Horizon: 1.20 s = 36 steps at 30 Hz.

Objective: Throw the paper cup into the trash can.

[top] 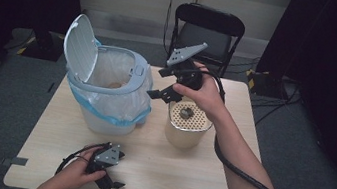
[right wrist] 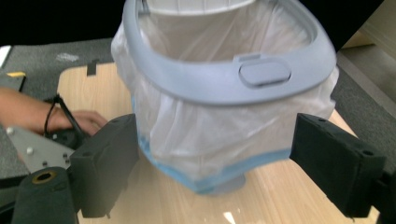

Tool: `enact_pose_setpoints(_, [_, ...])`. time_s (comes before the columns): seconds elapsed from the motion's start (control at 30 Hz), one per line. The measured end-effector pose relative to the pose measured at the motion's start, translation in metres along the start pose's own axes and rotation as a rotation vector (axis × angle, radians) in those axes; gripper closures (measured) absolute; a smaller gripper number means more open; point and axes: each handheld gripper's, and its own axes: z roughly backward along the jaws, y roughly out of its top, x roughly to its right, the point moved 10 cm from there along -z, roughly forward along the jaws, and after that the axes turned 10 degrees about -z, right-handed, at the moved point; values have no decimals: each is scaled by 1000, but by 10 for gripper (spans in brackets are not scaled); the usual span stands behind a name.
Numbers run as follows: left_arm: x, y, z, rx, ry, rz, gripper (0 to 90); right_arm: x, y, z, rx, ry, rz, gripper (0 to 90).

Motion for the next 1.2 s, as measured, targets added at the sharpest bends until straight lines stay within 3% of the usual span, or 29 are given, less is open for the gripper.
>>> enact_pose_setpoints(0.33, [0,0,0,1,0,0,0,-5,-30,4,-14,8,-17,145])
enact_pose_setpoints(0.87, [-1,0,-1,7,9,2,0,-28,-101,1,-63,47,-56,146])
enact_pose_setpoints(1.2, [0,1,-1,10,7,9,0,-31,-134,6,-48,50,-96,146])
